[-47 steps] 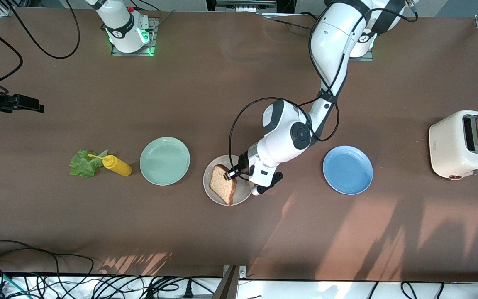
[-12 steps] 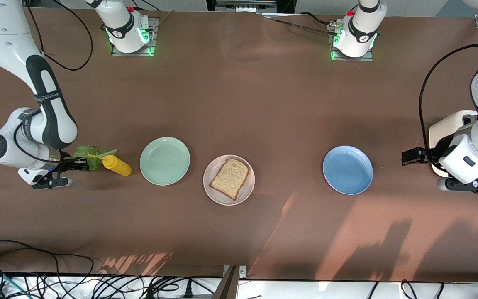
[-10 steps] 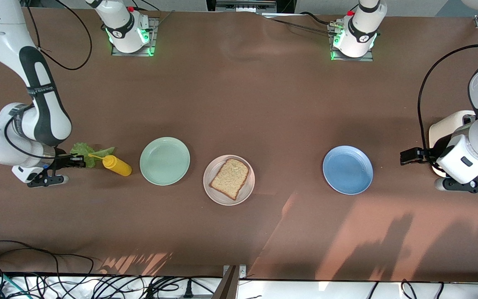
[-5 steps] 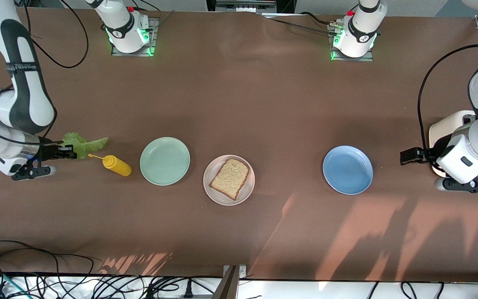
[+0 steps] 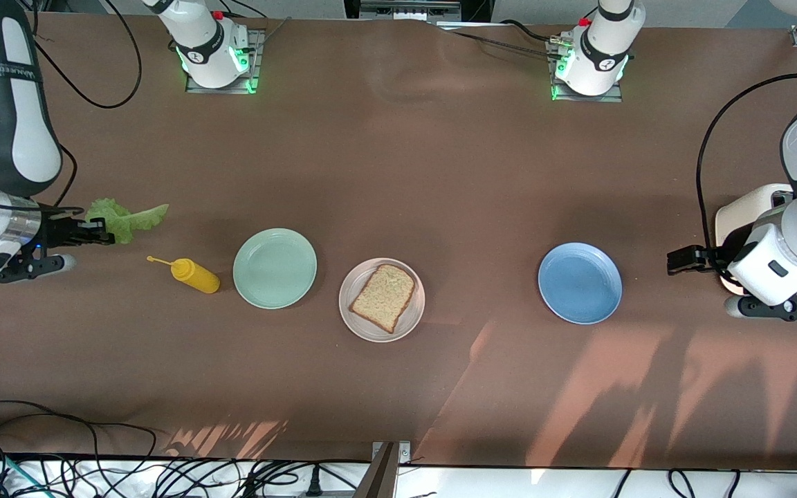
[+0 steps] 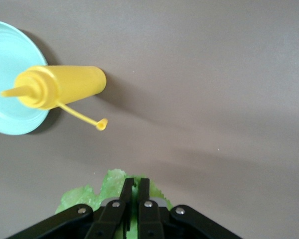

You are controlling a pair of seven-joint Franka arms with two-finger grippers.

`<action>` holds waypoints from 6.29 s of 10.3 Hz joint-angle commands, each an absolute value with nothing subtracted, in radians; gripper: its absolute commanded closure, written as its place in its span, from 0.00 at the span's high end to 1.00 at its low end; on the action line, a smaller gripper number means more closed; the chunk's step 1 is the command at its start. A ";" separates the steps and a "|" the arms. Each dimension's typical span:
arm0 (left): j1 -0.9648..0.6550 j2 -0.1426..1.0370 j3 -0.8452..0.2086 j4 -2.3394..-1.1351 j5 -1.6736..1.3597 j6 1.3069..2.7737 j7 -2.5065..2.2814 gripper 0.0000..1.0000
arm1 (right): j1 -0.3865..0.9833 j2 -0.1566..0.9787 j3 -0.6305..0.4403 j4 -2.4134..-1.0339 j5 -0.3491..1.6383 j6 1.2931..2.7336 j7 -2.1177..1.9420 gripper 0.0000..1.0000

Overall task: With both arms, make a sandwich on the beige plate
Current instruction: 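Lift and carry the lettuce with the right gripper over the toast, then lower the lettuce onto the toast and open the right gripper, then move the right gripper to the mustard while the left gripper reaches the toaster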

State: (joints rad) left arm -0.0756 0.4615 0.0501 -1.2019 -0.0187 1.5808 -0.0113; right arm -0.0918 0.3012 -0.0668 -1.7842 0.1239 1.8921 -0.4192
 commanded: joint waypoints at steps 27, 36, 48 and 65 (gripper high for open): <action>-0.028 0.402 0.034 -1.244 0.002 1.551 0.002 1.00 | 0.592 0.959 -0.123 -1.000 0.370 2.022 0.849 0.00; -0.015 0.402 0.034 -1.244 0.002 1.551 0.003 1.00 | 0.611 1.040 -0.149 -0.989 0.364 2.192 0.891 0.00; -0.017 0.402 0.034 -1.250 0.002 1.552 0.003 1.00 | 0.609 0.929 -0.152 -1.041 0.360 2.128 0.890 1.00; 0.319 0.446 0.043 -1.244 0.127 1.554 0.418 1.00 | 0.007 0.330 -0.055 -1.701 0.322 1.815 -0.922 1.00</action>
State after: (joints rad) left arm 0.2843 0.4348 0.0563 -1.2362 0.0660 1.5529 0.3459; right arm 0.0685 0.3245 -0.0741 -1.6865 0.3321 1.8189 -0.7311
